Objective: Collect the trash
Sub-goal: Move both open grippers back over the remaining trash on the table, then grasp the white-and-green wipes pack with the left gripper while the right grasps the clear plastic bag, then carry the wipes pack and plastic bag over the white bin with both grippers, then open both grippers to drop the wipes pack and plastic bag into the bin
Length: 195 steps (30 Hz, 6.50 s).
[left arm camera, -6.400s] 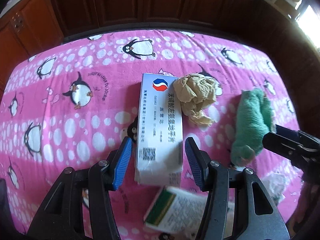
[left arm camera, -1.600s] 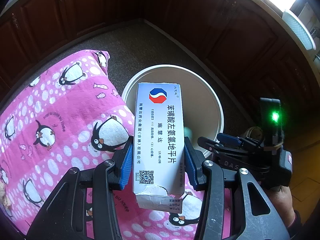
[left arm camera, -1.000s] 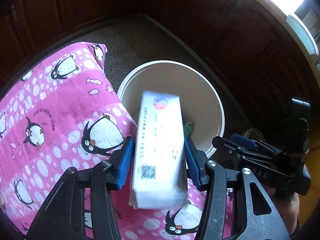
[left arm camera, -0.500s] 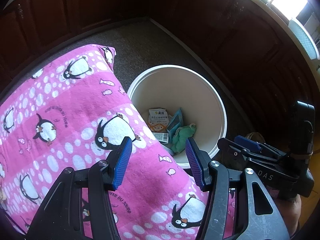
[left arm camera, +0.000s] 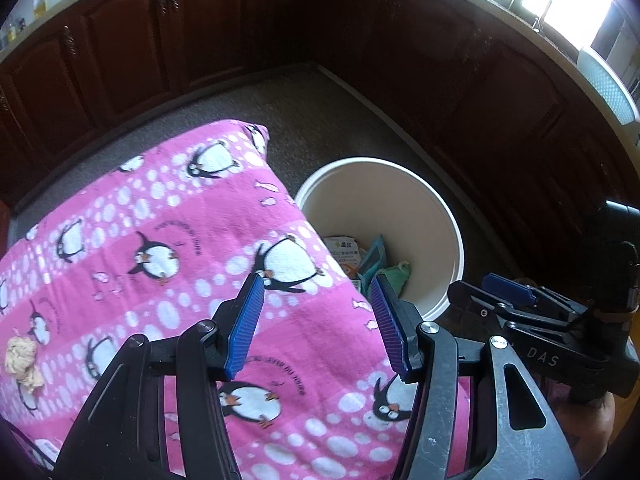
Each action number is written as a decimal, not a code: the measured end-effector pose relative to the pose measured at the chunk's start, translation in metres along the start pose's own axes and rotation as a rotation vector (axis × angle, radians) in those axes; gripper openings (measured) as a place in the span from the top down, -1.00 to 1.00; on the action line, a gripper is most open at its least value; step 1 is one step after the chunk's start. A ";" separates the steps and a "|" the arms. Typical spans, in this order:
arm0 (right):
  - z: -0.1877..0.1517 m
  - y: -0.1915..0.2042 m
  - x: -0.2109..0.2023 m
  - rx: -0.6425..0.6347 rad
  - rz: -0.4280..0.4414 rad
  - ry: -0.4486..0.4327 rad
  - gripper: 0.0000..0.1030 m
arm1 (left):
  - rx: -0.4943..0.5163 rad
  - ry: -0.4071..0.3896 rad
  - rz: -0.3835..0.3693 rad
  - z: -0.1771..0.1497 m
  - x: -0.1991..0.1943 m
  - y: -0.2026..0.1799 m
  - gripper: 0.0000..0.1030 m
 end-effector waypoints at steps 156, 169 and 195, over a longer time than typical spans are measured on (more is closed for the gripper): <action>-0.052 0.188 -0.039 -0.368 0.179 -0.047 0.42 | -0.106 -0.096 0.076 -0.082 -0.113 0.121 0.57; -0.011 0.099 -0.039 -0.254 0.043 -0.073 0.42 | -0.010 -0.048 -0.005 -0.032 -0.060 0.049 0.57; -0.006 -0.026 0.037 -0.065 -0.084 0.053 -0.03 | -0.044 0.062 -0.126 0.017 0.064 -0.037 0.41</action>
Point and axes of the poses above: each gripper's, at about its wrist camera, not at the fingertips, and x roughly the way its jaws point, y to its left, z to its top, the point moved 9 cm from there along x, roughly the way its jaws point, and after that the axes turned 4 degrees about -x, right-handed, at the moved point
